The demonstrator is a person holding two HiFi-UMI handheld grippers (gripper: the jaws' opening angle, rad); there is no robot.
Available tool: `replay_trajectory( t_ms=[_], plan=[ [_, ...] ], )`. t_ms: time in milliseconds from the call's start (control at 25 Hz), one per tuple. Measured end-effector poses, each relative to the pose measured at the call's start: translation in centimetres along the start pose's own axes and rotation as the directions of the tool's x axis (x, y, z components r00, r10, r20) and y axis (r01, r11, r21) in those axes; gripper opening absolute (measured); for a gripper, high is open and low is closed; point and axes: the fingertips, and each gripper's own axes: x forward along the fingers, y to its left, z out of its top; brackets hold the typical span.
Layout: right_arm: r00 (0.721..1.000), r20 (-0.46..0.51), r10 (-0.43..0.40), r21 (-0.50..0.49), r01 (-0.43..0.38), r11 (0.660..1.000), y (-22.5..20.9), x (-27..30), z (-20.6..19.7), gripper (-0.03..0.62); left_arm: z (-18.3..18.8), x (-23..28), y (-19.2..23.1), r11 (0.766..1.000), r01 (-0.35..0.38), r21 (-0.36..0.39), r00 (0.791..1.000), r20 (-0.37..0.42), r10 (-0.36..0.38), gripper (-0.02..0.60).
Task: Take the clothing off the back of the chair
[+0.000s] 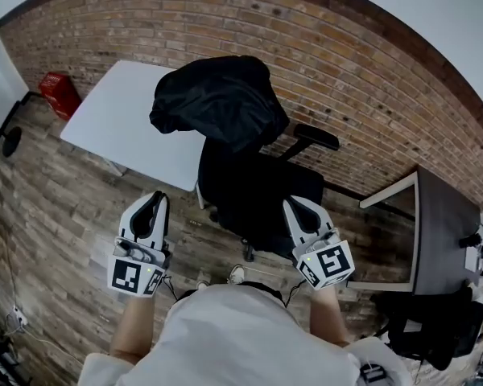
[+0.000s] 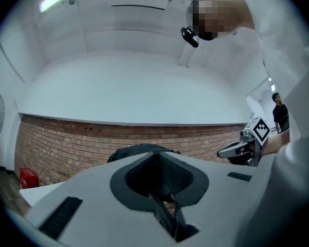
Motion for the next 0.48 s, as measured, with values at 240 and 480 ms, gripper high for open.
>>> replay_trajectory(
  t_ms=[240, 480],
  plan=[
    [0.997, 0.038, 0.060, -0.100, -0.056, 0.993, -1.1, 3.1, 1.9, 0.021, -0.5, 0.3, 1.5, 0.995, -0.097, -0.009, 0.995, -0.008, 0.097, 0.048],
    [0.992, 0.032, 0.122, -0.126, -0.117, 0.985, -2.4, 5.6, 2.7, 0.023, -0.3, 1.1, 1.5, 0.992, -0.123, 0.003, 0.992, -0.008, 0.123, 0.048]
  ],
)
